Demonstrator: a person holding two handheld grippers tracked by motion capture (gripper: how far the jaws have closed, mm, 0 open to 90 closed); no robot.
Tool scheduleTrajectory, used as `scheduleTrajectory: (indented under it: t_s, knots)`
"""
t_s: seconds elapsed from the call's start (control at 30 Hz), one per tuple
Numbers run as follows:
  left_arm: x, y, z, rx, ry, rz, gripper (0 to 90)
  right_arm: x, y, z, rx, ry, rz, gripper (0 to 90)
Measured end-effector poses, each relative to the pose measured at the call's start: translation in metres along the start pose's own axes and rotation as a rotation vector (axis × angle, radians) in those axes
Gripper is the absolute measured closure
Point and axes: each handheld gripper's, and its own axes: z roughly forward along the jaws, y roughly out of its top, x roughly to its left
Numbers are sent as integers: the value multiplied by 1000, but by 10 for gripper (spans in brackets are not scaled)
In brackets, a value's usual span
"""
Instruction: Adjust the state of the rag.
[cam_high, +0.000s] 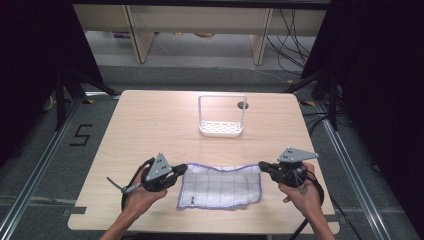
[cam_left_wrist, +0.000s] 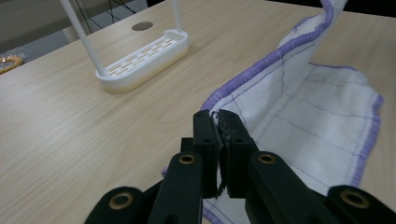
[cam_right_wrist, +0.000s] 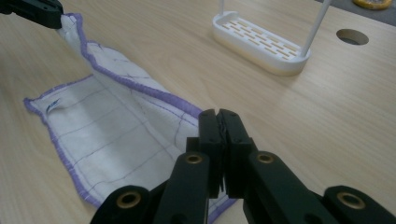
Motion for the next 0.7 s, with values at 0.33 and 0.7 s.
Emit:
scheduleTrajectory:
  t_s: [0.33,0.7]
  knots:
    - [-22,-32,-5,85,-49,49,853,19,-33,-1,47,36,-1,889]
    - [-38,-51,-6,174,-105,41,670,35,-56,2,123,52,-13,791]
